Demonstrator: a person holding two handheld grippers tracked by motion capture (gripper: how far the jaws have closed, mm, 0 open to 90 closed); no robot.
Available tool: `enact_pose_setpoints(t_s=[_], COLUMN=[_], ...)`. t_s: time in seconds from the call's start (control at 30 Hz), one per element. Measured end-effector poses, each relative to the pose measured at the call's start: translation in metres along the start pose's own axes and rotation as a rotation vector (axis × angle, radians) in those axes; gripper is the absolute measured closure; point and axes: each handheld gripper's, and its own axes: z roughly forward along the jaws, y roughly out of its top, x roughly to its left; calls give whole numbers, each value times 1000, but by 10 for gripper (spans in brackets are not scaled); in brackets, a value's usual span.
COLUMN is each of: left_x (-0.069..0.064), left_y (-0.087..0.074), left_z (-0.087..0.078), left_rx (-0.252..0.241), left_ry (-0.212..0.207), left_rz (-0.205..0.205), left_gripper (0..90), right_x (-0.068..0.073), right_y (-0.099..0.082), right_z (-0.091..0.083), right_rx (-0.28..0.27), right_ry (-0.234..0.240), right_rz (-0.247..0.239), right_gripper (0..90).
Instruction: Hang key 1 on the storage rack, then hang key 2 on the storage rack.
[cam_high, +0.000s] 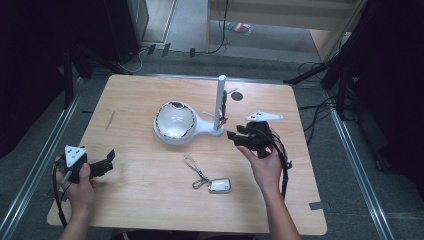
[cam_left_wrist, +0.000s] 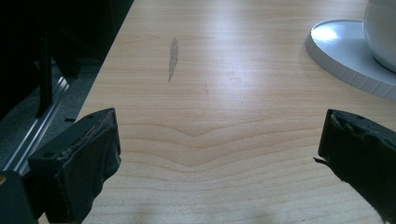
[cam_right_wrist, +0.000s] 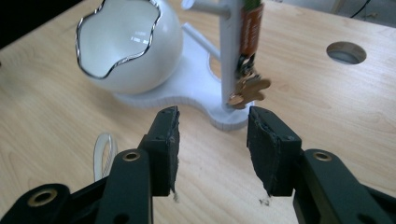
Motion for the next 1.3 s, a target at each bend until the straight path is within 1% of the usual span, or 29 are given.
enact_pose_setpoints(t_s=[0.03,0.07,0.1,0.13,0.2,0.23,0.27,0.3,0.33,0.37,0.4,0.43,0.47,0.5,0.53,0.57,0.6,0.63,0.67,0.73,0.8,0.87,0.93,0.97,1.1,1.27,1.3], left_x=[0,0,0,0,-1,-1,-1,-3,-3,-3,-3,-3,-3,-2,-2,-1,-1,-1,-1,-1,0,0,1,-1,-1,-1,-1], left_y=[0,0,0,0,0,0,0,0,0,0,0,0,0,0,0,0,0,0,0,0,0,0,0,1,1,1,1], left_z=[0,0,0,0,0,0,0,1,1,1,1,0,0,0,0,0,0,0,0,0,0,1,1,2,2,2,2], left_rx=[0,1,3,3,5,5,5,8,11,10,10,11,11,6,4,9,7,8,9,8,5,3,10,9,13,12,12], left_ry=[0,-1,-1,-1,0,3,3,10,9,9,9,6,6,4,-1,-4,-4,-3,-3,-5,-9,-8,-9,-4,0,-1,-1], left_rz=[0,0,5,5,8,17,17,25,31,32,32,28,28,21,19,16,13,11,13,11,1,-3,3,5,12,11,11], left_gripper=[0,0,0,0,0,0,0,0,0,0,0,0,0,0,0,0,0,0,0,0,0,0,0,0,0,0,0], right_x=[0,4,5,5,9,10,10,13,16,17,17,21,24,24,29,29,35,35,41,46,51,56,57,62,69,78,80], right_y=[0,0,0,0,0,1,1,2,3,3,3,4,4,4,5,5,6,6,6,6,6,5,5,3,-2,-4,-5], right_z=[0,-1,-1,-1,-1,-1,-1,-1,-1,0,0,1,2,2,5,5,7,7,11,15,19,23,25,28,36,45,47], right_rx=[0,28,40,40,65,74,74,101,108,118,118,139,147,147,165,165,182,182,195,218,232,237,239,256,305,355,368], right_ry=[0,-8,-9,-9,3,8,8,13,19,29,29,38,33,33,16,16,3,3,9,18,10,12,13,13,10,14,17], right_rz=[0,-25,-28,-28,-33,-39,-39,-55,-62,-69,-69,-82,-92,-92,-120,-120,-148,-148,-162,-174,-188,-194,-202,-216,-260,-266,-274], right_gripper=[552,551,550,550,544,546,546,561,569,572,572,570,564,564,555,555,547,547,529,490,478,473,472,466,459,466,472])
